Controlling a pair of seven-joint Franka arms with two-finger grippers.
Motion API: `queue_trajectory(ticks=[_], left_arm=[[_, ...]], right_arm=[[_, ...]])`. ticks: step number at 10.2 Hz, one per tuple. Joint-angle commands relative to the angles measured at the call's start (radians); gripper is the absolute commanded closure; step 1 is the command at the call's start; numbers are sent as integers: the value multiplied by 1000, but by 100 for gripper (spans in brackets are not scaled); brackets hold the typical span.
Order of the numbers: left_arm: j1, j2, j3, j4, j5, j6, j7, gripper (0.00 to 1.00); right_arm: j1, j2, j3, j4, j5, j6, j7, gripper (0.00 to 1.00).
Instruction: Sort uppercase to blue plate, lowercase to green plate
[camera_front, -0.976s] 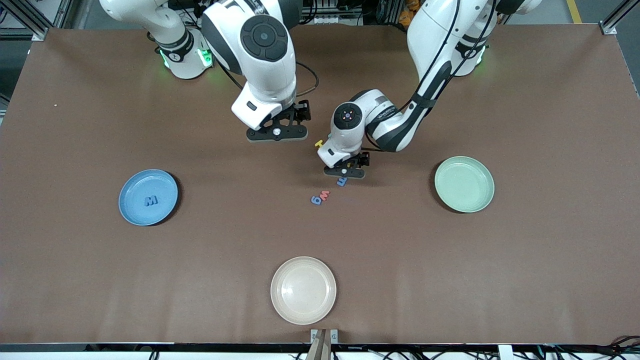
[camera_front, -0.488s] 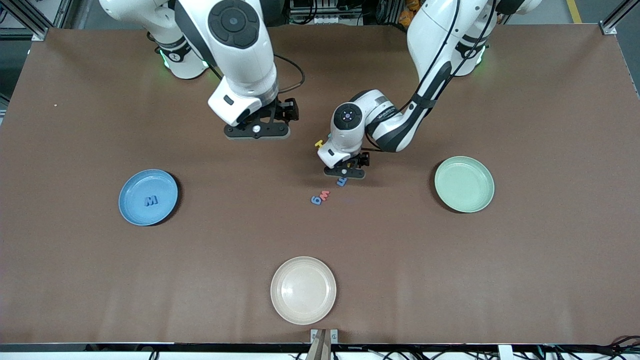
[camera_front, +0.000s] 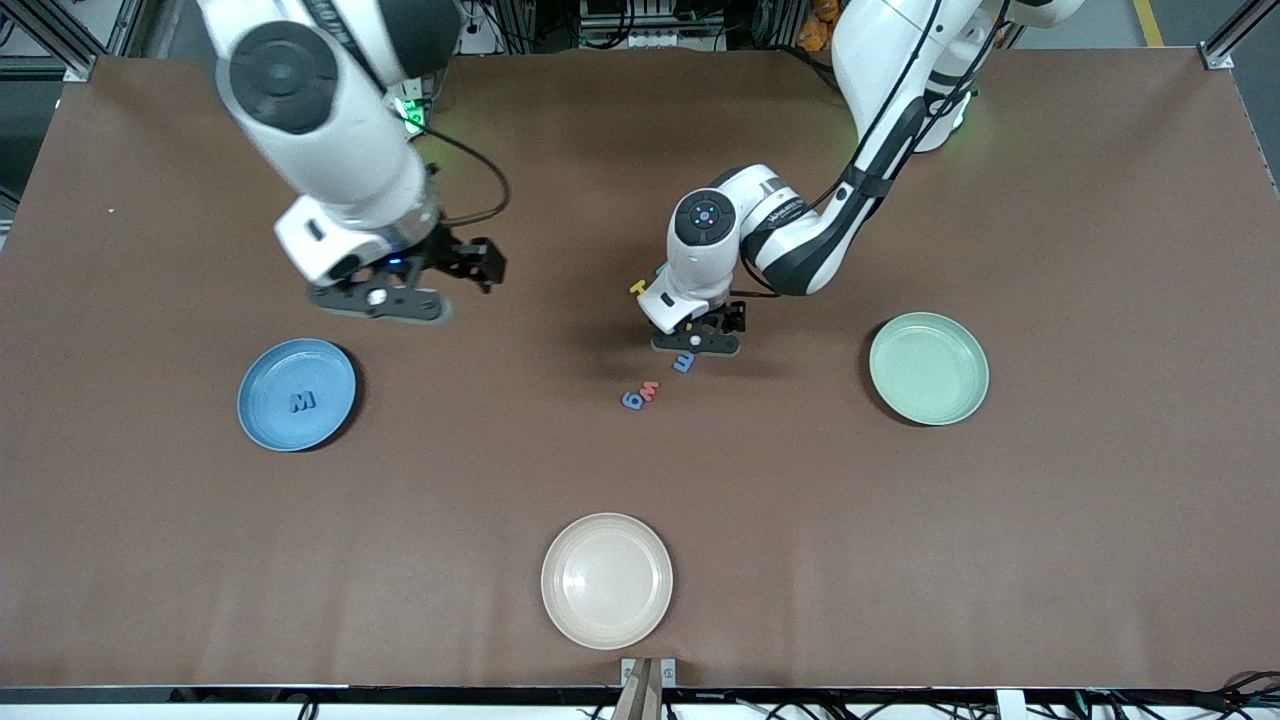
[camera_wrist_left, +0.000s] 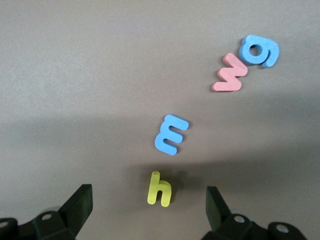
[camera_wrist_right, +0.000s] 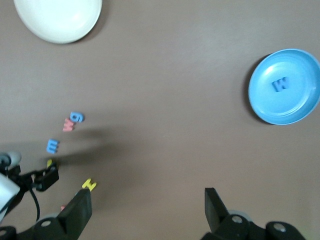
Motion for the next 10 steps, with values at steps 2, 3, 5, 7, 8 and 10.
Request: queue_trajectory(ticks=[2, 3, 5, 7, 8, 10], left_arm=[[-5, 16, -7, -5, 28, -2, -34, 0], [-7, 24, -9, -5, 30, -2, -39, 0], [-12, 48, -9, -5, 33, 1, -37, 0], [-18, 70, -7, -5, 34, 1, -36, 0], [-19, 78, -9, -5, 34, 1, -34, 0], [-28, 88, -9, -5, 34, 1, -36, 0]], right_arm=[[-111, -40, 11, -15, -7, -8, -77, 0], [-145, -43, 12, -15, -3, -8, -115, 0], [-168, -40, 12, -15, 5, -1, -119, 0], [-174, -42, 12, -15, 5, -4, -120, 0], [-174, -42, 12, -15, 5, -4, -120, 0], [-173, -39, 12, -15, 3, 1, -120, 0]])
